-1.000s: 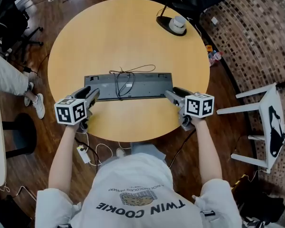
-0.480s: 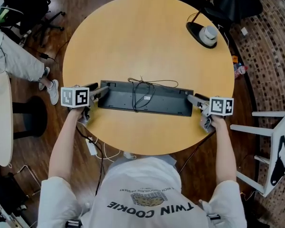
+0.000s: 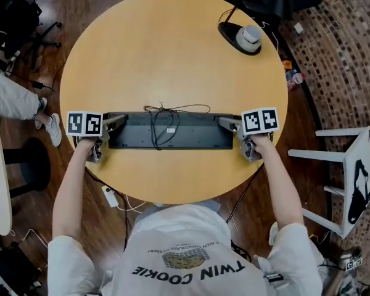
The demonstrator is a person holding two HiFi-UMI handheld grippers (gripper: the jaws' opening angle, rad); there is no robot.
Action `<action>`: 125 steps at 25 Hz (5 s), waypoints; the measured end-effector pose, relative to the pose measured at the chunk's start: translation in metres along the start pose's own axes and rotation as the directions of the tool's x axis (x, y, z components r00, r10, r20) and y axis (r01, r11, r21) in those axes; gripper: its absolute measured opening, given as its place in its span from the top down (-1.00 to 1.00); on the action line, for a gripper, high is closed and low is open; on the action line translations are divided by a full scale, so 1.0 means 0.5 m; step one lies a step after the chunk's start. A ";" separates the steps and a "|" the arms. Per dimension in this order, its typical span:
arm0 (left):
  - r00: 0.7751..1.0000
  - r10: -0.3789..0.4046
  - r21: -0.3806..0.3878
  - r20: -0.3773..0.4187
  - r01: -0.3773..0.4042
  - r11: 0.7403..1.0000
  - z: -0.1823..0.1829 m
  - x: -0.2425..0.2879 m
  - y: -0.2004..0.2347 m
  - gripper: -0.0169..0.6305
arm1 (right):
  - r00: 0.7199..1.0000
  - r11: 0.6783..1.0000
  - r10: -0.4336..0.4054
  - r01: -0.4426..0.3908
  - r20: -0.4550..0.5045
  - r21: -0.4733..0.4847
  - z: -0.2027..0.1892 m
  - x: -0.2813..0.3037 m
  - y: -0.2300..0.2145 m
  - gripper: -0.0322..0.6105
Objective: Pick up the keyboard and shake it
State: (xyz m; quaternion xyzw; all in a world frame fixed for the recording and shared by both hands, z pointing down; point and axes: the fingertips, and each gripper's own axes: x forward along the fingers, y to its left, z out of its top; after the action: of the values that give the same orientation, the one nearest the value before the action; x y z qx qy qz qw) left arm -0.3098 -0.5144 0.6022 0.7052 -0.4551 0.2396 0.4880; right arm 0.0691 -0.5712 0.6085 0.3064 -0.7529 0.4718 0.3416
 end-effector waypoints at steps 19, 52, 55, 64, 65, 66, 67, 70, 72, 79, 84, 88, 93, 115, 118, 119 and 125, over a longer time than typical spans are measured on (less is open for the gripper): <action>0.954 0.035 0.186 0.297 -0.094 0.978 -0.002 -0.116 -0.049 0.17 | 0.921 0.972 -0.085 0.160 0.381 -0.171 0.009 -0.106 0.066 0.18; 0.900 0.107 0.645 0.422 -0.381 0.663 -0.254 -0.275 -0.151 0.28 | 0.694 0.706 -0.325 0.630 0.642 -0.324 -0.343 -0.241 0.200 0.17; 0.898 0.144 0.689 0.416 -0.414 0.594 -0.265 -0.272 -0.155 0.29 | 0.677 0.608 -0.385 0.697 0.627 -0.380 -0.365 -0.231 0.205 0.17; 0.886 0.263 0.835 0.382 -0.453 0.313 -0.347 -0.194 -0.166 0.61 | 0.660 0.224 -0.541 0.711 0.522 -0.667 -0.436 -0.134 0.180 0.25; 0.885 0.274 0.836 0.376 -0.452 0.312 -0.349 -0.188 -0.165 0.63 | 0.664 0.218 -0.545 0.701 0.511 -0.679 -0.440 -0.124 0.176 0.28; 0.885 0.286 0.838 0.368 -0.449 0.310 -0.352 -0.183 -0.164 0.63 | 0.670 0.218 -0.550 0.692 0.500 -0.688 -0.444 -0.116 0.173 0.30; 0.884 0.297 0.841 0.362 -0.447 0.306 -0.356 -0.179 -0.163 0.63 | 0.676 0.221 -0.552 0.682 0.487 -0.697 -0.447 -0.111 0.170 0.30; 0.873 0.332 0.840 0.358 -0.457 0.294 -0.368 -0.176 -0.168 0.70 | 0.705 0.219 -0.545 0.642 0.454 -0.735 -0.462 -0.102 0.167 0.30; 0.863 0.373 0.833 0.341 -0.462 0.305 -0.377 -0.173 -0.169 0.75 | 0.731 0.225 -0.532 0.609 0.428 -0.761 -0.470 -0.097 0.165 0.31; 0.859 0.403 0.722 0.316 -0.494 0.485 -0.466 -0.174 -0.280 0.83 | 0.821 0.364 -0.412 0.547 0.396 -0.754 -0.513 -0.162 0.186 0.31; 0.869 0.337 0.587 0.364 -0.494 0.641 -0.546 -0.198 -0.437 0.89 | 0.883 0.550 -0.261 0.468 0.391 -0.692 -0.600 -0.244 0.243 0.54; 0.864 0.301 0.473 0.404 -0.479 0.739 -0.632 -0.244 -0.542 0.92 | 0.912 0.682 -0.114 0.361 0.394 -0.637 -0.681 -0.294 0.315 0.61; 0.866 0.247 0.396 0.435 -0.431 0.811 -0.737 -0.288 -0.666 0.92 | 0.913 0.748 -0.018 0.283 0.408 -0.600 -0.779 -0.353 0.373 0.64; 0.788 0.176 0.153 0.590 -0.324 0.934 -1.114 -0.548 -0.856 0.92 | 0.853 0.879 0.213 0.044 0.475 -0.474 -1.170 -0.443 0.743 0.89; 0.787 0.169 0.163 0.593 -0.324 0.932 -1.171 -0.586 -0.868 0.92 | 0.849 0.885 0.203 0.055 0.489 -0.463 -1.229 -0.462 0.777 0.90; 0.788 0.165 0.168 0.593 -0.322 0.932 -1.190 -0.598 -0.872 0.92 | 0.847 0.887 0.199 0.059 0.493 -0.459 -1.248 -0.468 0.787 0.90; 0.791 0.136 0.185 0.597 -0.301 0.936 -1.274 -0.653 -0.891 0.92 | 0.838 0.889 0.181 0.085 0.514 -0.451 -1.338 -0.499 0.846 0.89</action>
State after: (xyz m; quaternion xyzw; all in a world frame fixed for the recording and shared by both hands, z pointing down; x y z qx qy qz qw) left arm -0.0058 0.2452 0.3978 0.7461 -0.6230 0.1305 0.1954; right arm 0.0327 0.2342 0.4108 0.3188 -0.9152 0.1842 0.1638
